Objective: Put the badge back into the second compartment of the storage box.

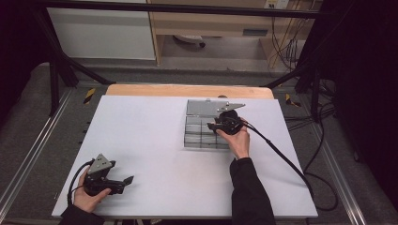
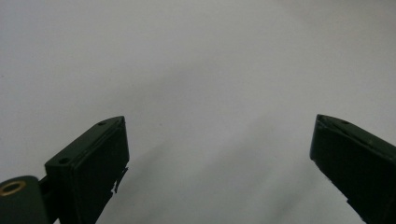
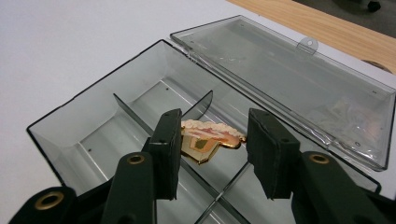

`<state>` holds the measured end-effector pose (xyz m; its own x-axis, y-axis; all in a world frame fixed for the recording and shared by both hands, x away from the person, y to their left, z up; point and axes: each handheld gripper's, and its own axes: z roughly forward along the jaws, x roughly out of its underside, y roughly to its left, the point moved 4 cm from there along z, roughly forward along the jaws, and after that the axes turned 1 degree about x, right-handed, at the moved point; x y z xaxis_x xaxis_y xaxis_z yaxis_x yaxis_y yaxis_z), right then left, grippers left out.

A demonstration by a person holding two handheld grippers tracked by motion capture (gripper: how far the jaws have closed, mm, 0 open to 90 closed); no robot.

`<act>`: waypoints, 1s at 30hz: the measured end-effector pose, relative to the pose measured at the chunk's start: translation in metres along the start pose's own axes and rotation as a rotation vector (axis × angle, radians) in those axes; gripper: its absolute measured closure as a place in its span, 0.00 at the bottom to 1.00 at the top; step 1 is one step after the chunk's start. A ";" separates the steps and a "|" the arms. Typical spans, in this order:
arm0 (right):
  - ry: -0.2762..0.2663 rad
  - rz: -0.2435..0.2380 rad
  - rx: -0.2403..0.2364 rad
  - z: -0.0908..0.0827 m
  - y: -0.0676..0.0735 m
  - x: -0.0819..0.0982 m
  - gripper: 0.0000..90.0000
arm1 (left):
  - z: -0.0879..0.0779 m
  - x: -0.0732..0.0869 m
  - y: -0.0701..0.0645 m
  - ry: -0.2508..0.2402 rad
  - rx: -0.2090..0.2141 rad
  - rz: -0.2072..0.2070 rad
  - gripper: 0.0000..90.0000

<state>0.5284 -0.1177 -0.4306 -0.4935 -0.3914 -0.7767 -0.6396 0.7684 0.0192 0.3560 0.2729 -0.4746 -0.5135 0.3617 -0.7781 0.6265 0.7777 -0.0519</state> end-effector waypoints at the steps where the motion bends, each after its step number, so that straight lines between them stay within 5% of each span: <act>1: 0.003 0.002 0.002 0.002 -0.001 0.001 0.63 | 0.000 0.000 0.000 0.000 0.000 0.000 0.05; 30: 0.044 0.008 0.010 0.029 0.000 0.014 0.68 | -0.001 0.000 0.000 -0.001 0.000 0.002 0.05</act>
<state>0.5384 -0.1083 -0.4594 -0.5243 -0.4073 -0.7478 -0.6301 0.7763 0.0189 0.3559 0.2735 -0.4743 -0.5118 0.3629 -0.7787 0.6275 0.7770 -0.0503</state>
